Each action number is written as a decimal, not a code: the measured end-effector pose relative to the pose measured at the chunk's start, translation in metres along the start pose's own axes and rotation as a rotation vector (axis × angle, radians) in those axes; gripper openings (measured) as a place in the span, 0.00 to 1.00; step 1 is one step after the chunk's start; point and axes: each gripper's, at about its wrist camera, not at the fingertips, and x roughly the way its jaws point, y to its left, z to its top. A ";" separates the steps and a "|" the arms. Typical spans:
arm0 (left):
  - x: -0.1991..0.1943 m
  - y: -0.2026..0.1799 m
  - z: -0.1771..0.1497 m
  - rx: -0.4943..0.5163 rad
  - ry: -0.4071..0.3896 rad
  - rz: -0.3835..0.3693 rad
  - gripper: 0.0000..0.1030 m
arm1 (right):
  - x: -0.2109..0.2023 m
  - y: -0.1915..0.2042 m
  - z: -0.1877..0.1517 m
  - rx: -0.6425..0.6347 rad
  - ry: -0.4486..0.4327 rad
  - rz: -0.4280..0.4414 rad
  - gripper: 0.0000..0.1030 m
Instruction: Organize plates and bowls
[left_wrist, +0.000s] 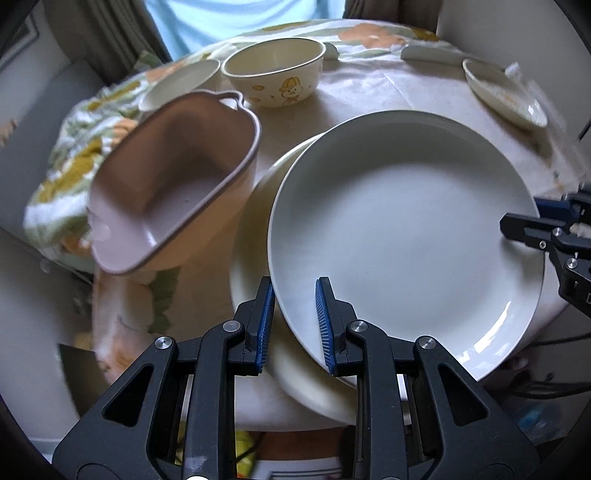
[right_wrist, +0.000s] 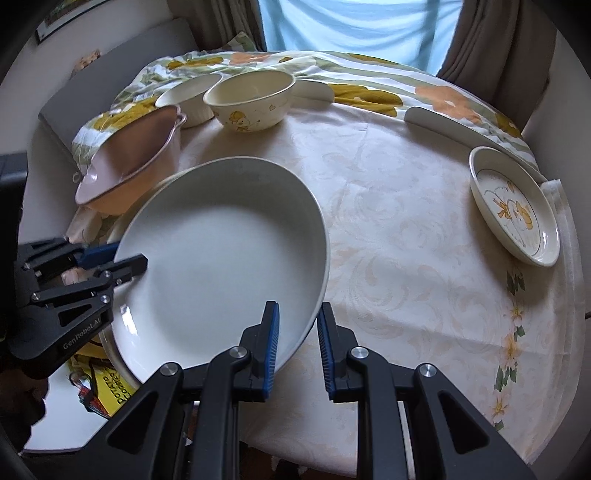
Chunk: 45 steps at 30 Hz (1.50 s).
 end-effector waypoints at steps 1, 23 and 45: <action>-0.001 -0.002 -0.001 0.021 -0.003 0.023 0.20 | 0.001 0.003 -0.001 -0.019 -0.001 -0.016 0.19; -0.008 -0.015 -0.005 0.099 -0.011 0.147 0.20 | 0.004 0.022 0.001 -0.092 0.022 -0.145 0.19; -0.006 -0.013 0.002 0.085 0.013 0.157 0.21 | 0.001 0.003 -0.001 0.081 -0.005 -0.038 0.32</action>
